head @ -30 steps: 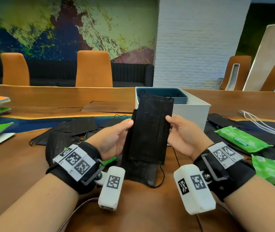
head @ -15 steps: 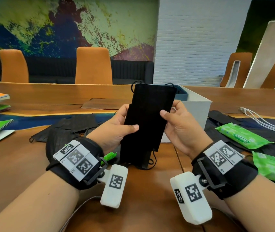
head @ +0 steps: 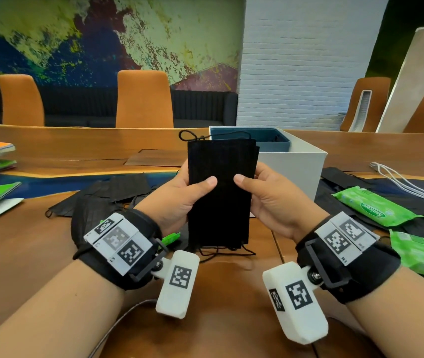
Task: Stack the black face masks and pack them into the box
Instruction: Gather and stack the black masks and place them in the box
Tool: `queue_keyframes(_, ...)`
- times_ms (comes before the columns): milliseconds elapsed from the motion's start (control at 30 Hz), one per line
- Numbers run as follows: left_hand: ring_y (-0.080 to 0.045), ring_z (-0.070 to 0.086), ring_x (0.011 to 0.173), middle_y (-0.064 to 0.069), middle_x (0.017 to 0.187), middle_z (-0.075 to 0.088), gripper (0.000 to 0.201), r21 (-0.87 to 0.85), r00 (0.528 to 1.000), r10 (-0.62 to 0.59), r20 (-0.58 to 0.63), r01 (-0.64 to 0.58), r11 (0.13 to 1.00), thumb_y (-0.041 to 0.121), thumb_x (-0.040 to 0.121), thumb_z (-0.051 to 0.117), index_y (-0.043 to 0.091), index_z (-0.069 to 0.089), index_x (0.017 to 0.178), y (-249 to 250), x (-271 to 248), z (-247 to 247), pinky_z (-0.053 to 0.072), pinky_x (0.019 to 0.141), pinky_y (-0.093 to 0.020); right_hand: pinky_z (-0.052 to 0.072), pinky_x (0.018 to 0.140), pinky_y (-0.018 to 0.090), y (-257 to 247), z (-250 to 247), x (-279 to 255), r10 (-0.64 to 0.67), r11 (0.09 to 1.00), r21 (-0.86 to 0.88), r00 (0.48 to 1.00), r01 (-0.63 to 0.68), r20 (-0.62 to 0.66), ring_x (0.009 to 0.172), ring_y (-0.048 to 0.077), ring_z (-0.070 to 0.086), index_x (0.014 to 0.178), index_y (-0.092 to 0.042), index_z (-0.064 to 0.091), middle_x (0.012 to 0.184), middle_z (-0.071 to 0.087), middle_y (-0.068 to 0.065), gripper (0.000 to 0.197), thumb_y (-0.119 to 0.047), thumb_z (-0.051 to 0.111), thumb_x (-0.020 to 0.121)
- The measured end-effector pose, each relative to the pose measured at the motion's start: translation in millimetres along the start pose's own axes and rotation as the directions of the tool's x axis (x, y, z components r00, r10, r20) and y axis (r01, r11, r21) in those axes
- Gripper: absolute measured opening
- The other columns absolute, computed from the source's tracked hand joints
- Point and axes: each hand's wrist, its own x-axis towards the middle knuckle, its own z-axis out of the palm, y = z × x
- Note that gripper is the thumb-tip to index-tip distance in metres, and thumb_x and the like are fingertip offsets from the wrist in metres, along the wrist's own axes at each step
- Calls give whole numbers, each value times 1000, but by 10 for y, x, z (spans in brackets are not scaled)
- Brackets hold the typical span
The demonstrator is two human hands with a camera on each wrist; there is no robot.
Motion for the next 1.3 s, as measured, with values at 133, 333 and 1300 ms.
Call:
queue_keyframes(133,-16,60,113,0,124,60,63,139,999,-40,31,36,990,21,76,67,36,40,131,-45,11,-48,52,88,-30,55,88,34,44,2,0,5,1000,-30,1000,-5,-6,108,18,65,131,-15,50,123,64,8,34,-10,44,98)
queue_keyframes(333,-16,62,108,-1,111,68,26,335,980,-201,7,187,923,13,89,60,23,58,113,-129,31,-71,48,93,-31,52,94,39,108,-35,10,-3,996,-93,999,0,-36,113,21,63,127,-15,53,123,64,8,32,-17,50,95)
queue_keyframes(1300,-28,67,102,-13,111,70,35,-209,895,4,-445,-108,972,15,94,48,4,58,126,408,-111,-974,52,88,-45,47,58,22,238,505,562,449,41,-860,779,-508,-438,53,11,60,74,-11,54,67,65,1,36,-44,66,86)
